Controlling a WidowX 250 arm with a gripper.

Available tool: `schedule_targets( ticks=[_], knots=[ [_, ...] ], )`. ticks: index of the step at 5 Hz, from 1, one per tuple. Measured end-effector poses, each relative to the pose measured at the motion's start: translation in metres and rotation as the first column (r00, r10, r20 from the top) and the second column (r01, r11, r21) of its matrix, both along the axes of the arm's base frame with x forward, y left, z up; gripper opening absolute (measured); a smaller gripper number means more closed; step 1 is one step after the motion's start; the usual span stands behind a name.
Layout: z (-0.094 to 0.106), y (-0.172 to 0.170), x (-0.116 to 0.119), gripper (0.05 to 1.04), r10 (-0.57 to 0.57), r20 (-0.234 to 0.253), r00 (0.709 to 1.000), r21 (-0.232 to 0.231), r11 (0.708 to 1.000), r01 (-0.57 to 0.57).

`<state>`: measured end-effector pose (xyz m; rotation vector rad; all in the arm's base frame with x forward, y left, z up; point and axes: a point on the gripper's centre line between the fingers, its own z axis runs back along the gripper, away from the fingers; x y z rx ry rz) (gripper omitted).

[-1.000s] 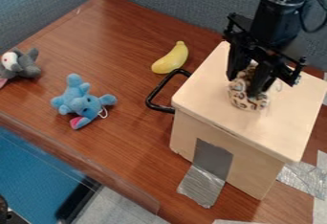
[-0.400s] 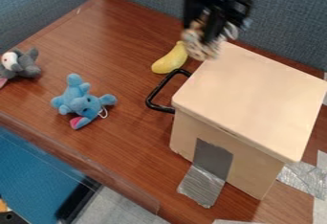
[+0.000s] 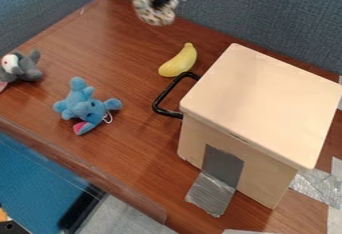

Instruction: Move the tiger toy to the left side of the table

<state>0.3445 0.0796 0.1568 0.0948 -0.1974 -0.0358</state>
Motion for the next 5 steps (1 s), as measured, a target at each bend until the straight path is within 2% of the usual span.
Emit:
schedule_targets(
  ticks=[1,2,4,5],
  knots=[
    [-0.020,0.038,0.003,0.422,0.037,0.025,0.999,-0.056,0.998,-0.036],
    [-0.049,0.060,0.007,0.418,-0.001,0.014,1.000,-0.102,0.995,0.003],
    [-0.099,0.099,0.017,0.418,-0.037,-0.006,0.999,-0.084,0.996,0.036],
    [-0.110,0.105,0.019,0.495,-0.059,-0.020,0.998,-0.086,0.995,0.057]
  ],
)
